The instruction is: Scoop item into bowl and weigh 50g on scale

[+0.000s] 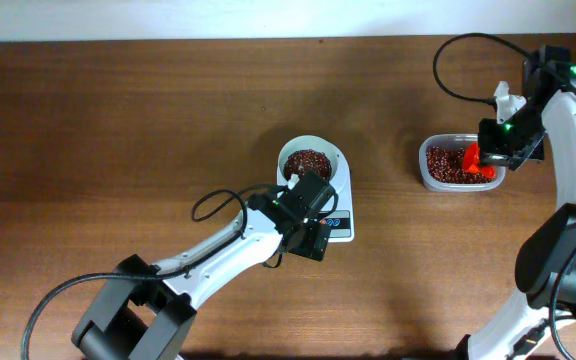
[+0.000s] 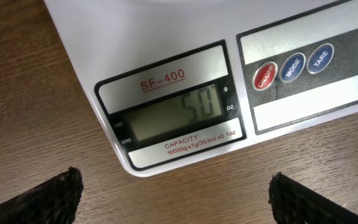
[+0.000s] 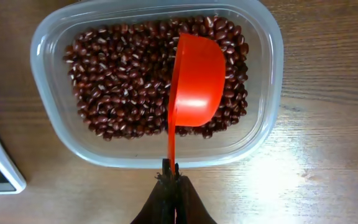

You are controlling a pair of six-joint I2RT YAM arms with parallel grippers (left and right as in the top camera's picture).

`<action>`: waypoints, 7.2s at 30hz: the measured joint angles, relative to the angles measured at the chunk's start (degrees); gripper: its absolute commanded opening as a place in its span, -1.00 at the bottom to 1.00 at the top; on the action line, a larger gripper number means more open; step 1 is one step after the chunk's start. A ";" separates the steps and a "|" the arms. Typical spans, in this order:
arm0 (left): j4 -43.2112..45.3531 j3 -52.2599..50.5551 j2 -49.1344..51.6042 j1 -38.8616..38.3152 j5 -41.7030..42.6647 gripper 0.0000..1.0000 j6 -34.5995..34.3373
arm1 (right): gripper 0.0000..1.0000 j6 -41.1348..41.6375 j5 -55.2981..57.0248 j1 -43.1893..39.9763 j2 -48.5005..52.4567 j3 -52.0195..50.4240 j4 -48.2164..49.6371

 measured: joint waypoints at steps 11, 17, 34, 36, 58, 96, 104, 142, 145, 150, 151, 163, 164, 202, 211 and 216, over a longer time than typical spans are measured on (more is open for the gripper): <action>-2.10 0.00 0.00 0.00 2.60 0.98 2.86 | 0.20 0.17 0.61 0.00 0.00 0.00 0.31; -2.56 0.00 0.00 0.00 2.58 0.98 2.86 | 0.98 0.04 0.83 0.00 0.00 0.00 0.74; 0.17 0.00 0.00 0.00 1.42 0.98 5.66 | 0.97 0.02 0.83 0.00 0.00 0.00 0.74; -0.07 0.00 0.00 0.00 1.25 0.98 5.68 | 0.97 -0.02 0.83 0.00 0.00 0.00 0.76; -2.25 0.00 0.00 0.00 1.22 0.98 5.86 | 0.97 0.04 0.83 0.00 0.00 0.00 0.76; -3.91 0.00 0.00 0.00 1.29 0.98 5.86 | 0.97 0.00 0.81 7.82 -59.30 -0.02 -0.52; -3.93 0.00 0.00 0.00 1.29 0.98 5.86 | 0.97 -0.02 0.79 7.82 -70.34 -22.38 3.76; -3.96 -0.04 0.00 0.00 1.29 0.98 5.88 | 0.97 0.00 -3.15 7.82 -111.45 -100.41 73.09; -4.17 -0.04 0.00 0.00 1.29 0.98 5.88 | 0.97 0.00 -3.15 7.82 -111.45 -100.41 73.09; -4.33 -0.04 0.00 0.00 1.29 0.98 5.86 | 0.97 -0.02 -3.15 7.82 -111.45 -100.41 73.07; -4.35 -0.04 0.00 0.00 1.29 0.98 5.88 | 0.98 0.00 -3.15 7.82 -111.45 -100.41 73.09; -5.77 -0.04 0.00 0.00 1.29 0.98 5.86 | 0.98 0.00 -3.15 7.82 -111.45 -100.41 73.09; -6.27 -0.04 0.00 0.00 1.11 0.98 5.86 | 0.98 0.00 -3.15 7.82 -111.45 -100.41 73.09; 9.29 -33.68 -95.67 6.08 -6.69 0.98 2.58 | 0.97 -0.02 -3.15 7.82 -111.45 -100.41 73.09; 45.72 -56.83 -95.89 7.06 -6.43 0.98 2.36 | 0.97 0.00 -3.15 7.82 -111.56 -100.41 73.07; 42.34 -58.60 -95.97 9.46 -6.01 0.98 2.36 | 0.97 0.04 -3.15 7.82 -111.56 -100.41 73.09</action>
